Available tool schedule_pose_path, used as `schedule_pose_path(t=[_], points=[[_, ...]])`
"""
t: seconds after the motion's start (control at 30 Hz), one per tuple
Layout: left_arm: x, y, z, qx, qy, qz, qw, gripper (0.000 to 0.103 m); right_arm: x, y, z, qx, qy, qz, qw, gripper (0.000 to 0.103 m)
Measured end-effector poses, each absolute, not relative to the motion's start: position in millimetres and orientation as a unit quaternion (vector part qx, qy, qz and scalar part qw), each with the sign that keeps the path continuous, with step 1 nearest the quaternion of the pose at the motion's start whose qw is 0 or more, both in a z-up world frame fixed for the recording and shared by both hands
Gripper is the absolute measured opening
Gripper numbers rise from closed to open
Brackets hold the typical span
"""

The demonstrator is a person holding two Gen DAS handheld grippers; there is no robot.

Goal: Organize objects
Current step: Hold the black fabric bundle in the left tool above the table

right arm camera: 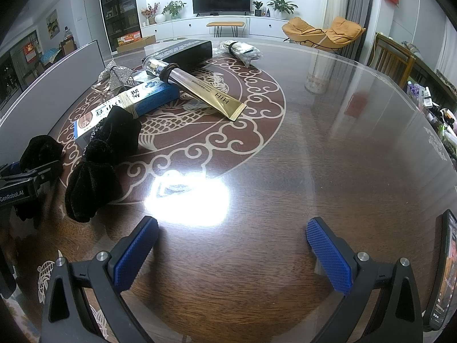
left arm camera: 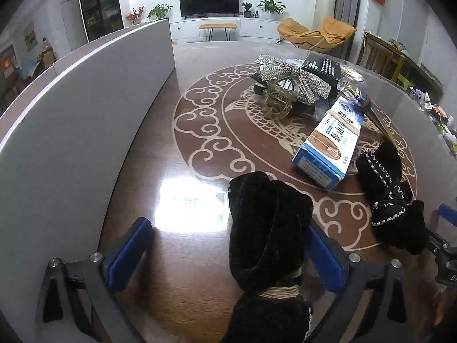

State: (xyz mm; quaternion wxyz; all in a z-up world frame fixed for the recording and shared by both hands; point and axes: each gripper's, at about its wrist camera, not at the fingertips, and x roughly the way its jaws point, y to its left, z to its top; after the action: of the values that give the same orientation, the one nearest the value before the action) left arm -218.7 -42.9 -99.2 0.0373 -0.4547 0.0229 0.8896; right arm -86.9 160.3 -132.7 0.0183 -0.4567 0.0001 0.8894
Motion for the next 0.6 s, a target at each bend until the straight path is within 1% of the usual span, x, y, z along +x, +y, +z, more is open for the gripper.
schedule_pose_path(t=[0.6], points=[[-216.5,-44.0,-100.6,-0.455,0.022,0.889,0.038,0.103,-86.8,160.4,-132.9,-0.457,0.0,0.889,0.018,0.103]])
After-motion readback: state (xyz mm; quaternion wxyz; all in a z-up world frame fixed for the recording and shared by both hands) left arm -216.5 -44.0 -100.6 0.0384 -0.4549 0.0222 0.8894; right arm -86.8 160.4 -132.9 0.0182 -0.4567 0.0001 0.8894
